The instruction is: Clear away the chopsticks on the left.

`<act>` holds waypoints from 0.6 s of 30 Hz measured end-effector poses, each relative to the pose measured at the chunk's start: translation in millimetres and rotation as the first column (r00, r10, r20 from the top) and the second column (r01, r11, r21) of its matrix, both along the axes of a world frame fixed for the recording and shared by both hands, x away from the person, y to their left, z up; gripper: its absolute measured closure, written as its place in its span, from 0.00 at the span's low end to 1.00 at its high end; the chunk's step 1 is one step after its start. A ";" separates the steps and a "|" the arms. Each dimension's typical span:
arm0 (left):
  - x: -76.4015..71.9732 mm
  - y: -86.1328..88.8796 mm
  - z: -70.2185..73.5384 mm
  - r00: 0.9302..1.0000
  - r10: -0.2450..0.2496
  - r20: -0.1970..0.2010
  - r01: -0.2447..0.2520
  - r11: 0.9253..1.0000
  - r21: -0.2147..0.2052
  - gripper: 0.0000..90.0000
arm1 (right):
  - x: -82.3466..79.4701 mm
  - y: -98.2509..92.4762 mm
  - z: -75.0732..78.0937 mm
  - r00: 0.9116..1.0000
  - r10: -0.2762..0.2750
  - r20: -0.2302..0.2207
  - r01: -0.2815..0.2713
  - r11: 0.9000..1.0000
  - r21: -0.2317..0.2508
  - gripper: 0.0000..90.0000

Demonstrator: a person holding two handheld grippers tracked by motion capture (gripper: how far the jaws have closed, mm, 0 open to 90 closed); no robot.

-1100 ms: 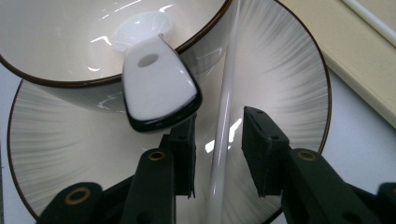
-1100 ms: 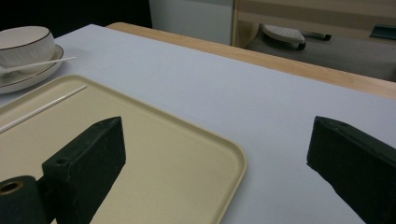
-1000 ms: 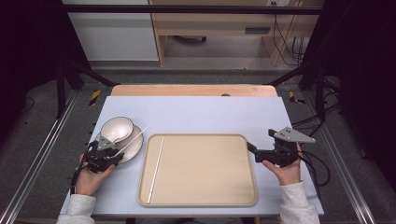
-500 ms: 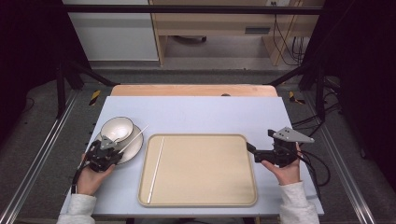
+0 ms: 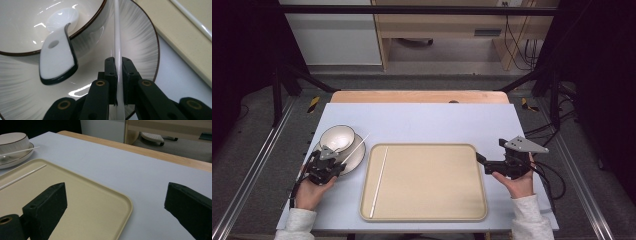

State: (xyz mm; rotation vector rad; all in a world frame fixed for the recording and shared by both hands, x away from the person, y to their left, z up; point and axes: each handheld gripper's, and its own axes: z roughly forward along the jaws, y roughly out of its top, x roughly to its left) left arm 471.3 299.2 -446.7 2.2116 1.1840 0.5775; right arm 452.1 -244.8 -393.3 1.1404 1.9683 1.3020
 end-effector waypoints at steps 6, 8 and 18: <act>-8.2 -5.8 11.1 0.999 0.014 0.046 -0.013 0.999 -0.030 0.93 | -1.1 -1.5 1.3 1.000 0.000 0.004 0.000 1.000 0.008 0.05; -11.0 -8.7 14.1 0.998 0.020 0.063 -0.018 0.999 -0.036 0.93 | -1.2 -1.9 1.5 1.000 -0.001 0.006 0.001 1.000 0.005 0.05; -24.7 -23.4 26.3 0.994 0.039 0.102 -0.030 0.995 -0.093 0.93 | -2.1 -3.0 2.6 1.000 -0.003 0.011 0.003 1.000 0.011 0.05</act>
